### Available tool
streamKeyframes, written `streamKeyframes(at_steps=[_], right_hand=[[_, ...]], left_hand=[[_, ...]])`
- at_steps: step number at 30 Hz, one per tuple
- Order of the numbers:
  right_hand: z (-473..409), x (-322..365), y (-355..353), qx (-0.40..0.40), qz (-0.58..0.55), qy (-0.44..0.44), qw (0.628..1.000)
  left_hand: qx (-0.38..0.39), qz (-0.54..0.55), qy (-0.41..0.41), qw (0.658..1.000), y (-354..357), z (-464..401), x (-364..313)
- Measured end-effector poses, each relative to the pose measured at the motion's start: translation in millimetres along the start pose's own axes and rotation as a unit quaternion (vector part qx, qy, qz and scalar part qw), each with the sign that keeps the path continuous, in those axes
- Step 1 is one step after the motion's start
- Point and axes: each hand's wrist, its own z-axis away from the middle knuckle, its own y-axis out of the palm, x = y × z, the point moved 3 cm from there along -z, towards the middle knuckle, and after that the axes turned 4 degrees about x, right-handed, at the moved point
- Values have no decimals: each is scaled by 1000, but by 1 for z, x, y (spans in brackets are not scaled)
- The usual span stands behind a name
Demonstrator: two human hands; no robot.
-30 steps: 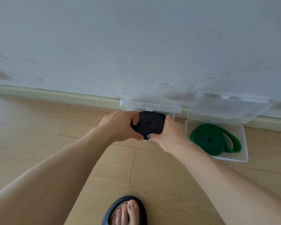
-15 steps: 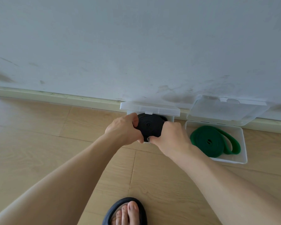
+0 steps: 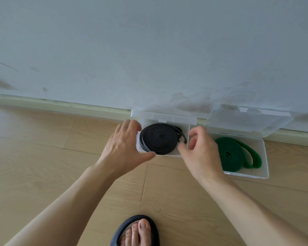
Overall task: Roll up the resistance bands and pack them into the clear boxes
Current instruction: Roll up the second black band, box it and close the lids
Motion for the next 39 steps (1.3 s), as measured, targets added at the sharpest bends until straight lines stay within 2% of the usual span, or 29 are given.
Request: streamKeyframes(at_steps=[2, 4, 7, 9, 14, 19, 25, 30, 35, 39], right_hand=[[3, -4, -11, -92, -13, -36, 995], [4, 2, -20, -131, 17, -115, 985], [0, 14, -20, -76, 100, -228, 965], [-2, 18, -15, -22, 151, -256, 954], [-6, 6, -2, 78, 246, -232, 938], [-19, 4, 4, 127, 363, -205, 900], [-30, 14, 8, 139, 364, -208, 897], [-32, 12, -6, 189, 292, -206, 915], [-30, 9, -20, 307, 222, -139, 915], [-31, 11, -19, 312, 191, -134, 921]], left_hand=[[-77, 15, -27, 997, -12, 8, 5], [-140, -6, -8, 990, -25, 15, 7], [-124, -134, 84, 980, -37, 9, -5], [-88, -201, 133, 967, -35, -2, -13], [35, -243, 157, 957, 7, -10, -10], [43, -234, 144, 961, 18, -22, -3], [43, -272, 148, 950, 11, -33, -1], [88, -210, 174, 958, -4, -32, -5], [162, -86, 142, 973, -12, -19, 5], [173, 22, 103, 979, -7, -19, 10]])
